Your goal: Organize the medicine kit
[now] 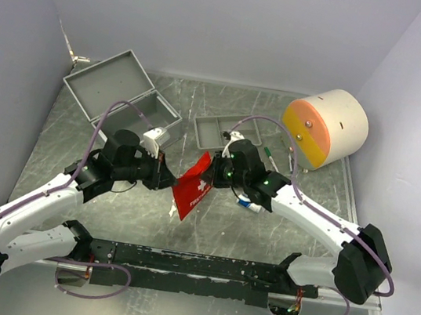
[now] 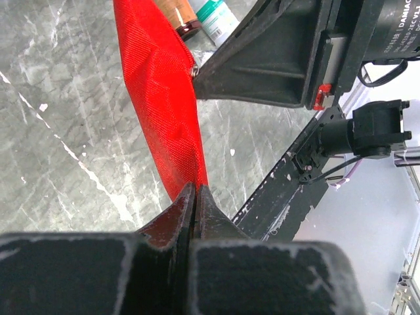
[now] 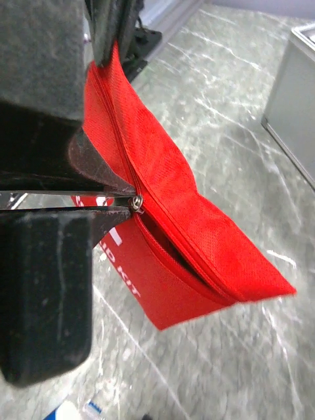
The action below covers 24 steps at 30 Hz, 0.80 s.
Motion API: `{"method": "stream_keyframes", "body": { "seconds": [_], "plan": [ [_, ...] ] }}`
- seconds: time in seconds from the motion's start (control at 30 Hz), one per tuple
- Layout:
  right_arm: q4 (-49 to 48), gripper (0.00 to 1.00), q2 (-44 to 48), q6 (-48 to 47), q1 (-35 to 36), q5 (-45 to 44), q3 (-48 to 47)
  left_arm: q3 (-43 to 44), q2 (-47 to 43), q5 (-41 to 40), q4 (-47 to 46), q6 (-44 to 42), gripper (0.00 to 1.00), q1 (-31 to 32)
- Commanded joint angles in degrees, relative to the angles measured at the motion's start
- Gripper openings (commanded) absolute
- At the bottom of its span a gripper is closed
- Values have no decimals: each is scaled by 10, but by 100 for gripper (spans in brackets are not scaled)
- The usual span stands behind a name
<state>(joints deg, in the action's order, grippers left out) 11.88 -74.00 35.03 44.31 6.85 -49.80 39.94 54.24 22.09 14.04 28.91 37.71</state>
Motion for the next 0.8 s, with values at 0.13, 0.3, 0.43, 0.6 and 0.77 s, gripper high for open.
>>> {"method": "stream_keyframes", "body": {
  "seconds": [0.13, 0.3, 0.43, 0.6, 0.77],
  "plan": [
    [75, 0, -26, 27, -20, -250, 5, 25, -9, 3, 33, -5, 7, 0],
    [60, 0, -48, 16, -31, -264, 2, 29, -5, 10, 32, -9, 7, 0],
    [74, 0, -74, 31, -42, -253, -15, 32, -3, 13, 35, -13, 7, 0],
    [91, 0, -91, 64, -59, -268, -22, 34, -5, 12, 39, -14, 7, 0],
    [104, 0, -103, 76, -88, -270, -25, 39, -8, 13, 47, -18, 7, 0]
  ]
}}
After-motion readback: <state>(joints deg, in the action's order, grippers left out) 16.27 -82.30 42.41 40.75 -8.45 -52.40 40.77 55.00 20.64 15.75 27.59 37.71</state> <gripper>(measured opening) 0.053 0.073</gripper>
